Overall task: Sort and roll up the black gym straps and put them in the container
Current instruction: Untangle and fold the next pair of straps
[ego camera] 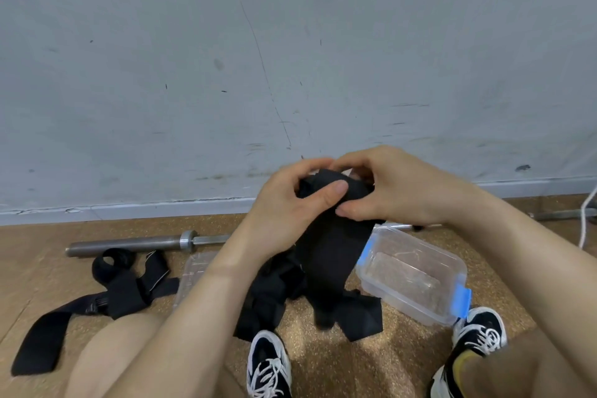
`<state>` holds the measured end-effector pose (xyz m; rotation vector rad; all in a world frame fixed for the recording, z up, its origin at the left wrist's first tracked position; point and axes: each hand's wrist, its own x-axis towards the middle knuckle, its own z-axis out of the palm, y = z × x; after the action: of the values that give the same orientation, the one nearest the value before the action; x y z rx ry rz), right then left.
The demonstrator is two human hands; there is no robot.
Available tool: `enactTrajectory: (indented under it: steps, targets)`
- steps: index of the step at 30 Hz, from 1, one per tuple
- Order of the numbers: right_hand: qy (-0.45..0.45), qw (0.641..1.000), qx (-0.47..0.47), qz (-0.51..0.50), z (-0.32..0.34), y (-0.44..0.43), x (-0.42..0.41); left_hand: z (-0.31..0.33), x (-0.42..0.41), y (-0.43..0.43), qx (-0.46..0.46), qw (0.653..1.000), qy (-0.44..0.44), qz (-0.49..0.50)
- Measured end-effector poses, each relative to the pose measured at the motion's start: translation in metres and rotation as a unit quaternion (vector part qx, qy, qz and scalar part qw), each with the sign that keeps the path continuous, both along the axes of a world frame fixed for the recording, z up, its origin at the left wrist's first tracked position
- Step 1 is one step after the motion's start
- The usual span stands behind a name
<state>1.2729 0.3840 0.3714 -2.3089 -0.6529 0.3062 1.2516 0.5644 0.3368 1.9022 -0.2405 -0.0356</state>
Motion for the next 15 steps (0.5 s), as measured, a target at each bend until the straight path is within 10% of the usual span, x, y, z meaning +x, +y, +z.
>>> enactTrajectory:
  steps: [8, 15]
  targets:
    - [0.131, 0.977, 0.163, -0.049, 0.006, -0.013, 0.008, 0.007, -0.007, -0.009, -0.213, 0.97, 0.043, 0.11]
    - [0.055, 0.977, 0.202, -0.044, -0.001, -0.012, 0.007, 0.008, -0.004, 0.005, -0.132, 0.99, 0.033, 0.021]
